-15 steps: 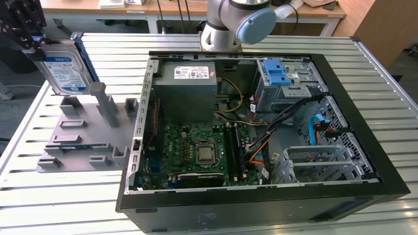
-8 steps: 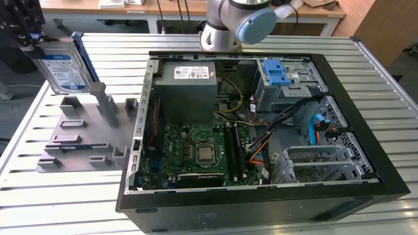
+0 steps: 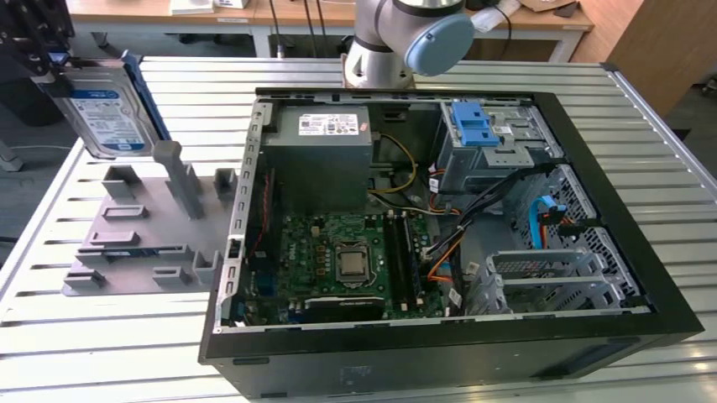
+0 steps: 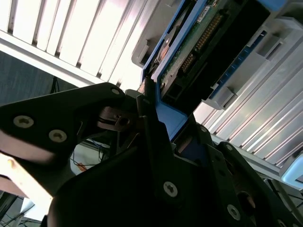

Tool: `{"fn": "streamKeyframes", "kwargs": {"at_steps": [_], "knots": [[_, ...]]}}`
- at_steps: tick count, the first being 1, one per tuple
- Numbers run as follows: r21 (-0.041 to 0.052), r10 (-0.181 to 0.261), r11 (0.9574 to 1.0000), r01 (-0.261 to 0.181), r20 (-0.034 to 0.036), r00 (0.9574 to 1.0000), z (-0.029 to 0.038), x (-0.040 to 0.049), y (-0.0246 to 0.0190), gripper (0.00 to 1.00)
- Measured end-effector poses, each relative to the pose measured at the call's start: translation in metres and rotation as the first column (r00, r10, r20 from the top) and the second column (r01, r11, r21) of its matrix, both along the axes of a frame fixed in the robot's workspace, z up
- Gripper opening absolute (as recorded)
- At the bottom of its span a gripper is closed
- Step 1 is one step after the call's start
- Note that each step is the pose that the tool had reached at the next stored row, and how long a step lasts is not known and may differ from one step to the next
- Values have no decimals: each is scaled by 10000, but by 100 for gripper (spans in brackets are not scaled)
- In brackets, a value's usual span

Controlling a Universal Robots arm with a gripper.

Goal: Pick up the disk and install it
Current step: 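Pick up the disk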

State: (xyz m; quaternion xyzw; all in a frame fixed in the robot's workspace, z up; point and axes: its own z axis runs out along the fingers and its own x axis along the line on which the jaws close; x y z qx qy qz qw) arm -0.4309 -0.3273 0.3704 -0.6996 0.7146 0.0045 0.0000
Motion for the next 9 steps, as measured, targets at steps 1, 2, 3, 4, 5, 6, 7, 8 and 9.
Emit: {"fn": "streamKeyframes", "kwargs": {"at_steps": [1,2,3,4,5,6,7,8,9], "knots": [[0,0,10000,0,0,10000,8,0,0,36],[0,0,10000,0,0,10000,16,0,0,36],[0,0,10000,0,1,10000,21,0,0,36],[0,0,10000,0,0,10000,27,0,0,36],[0,0,10000,0,0,10000,31,0,0,36],[0,0,10000,0,0,10000,36,0,0,36],[0,0,10000,0,-1,10000,42,0,0,36],[0,0,10000,0,-1,10000,49,0,0,36],[0,0,10000,0,0,10000,55,0,0,36]]}}
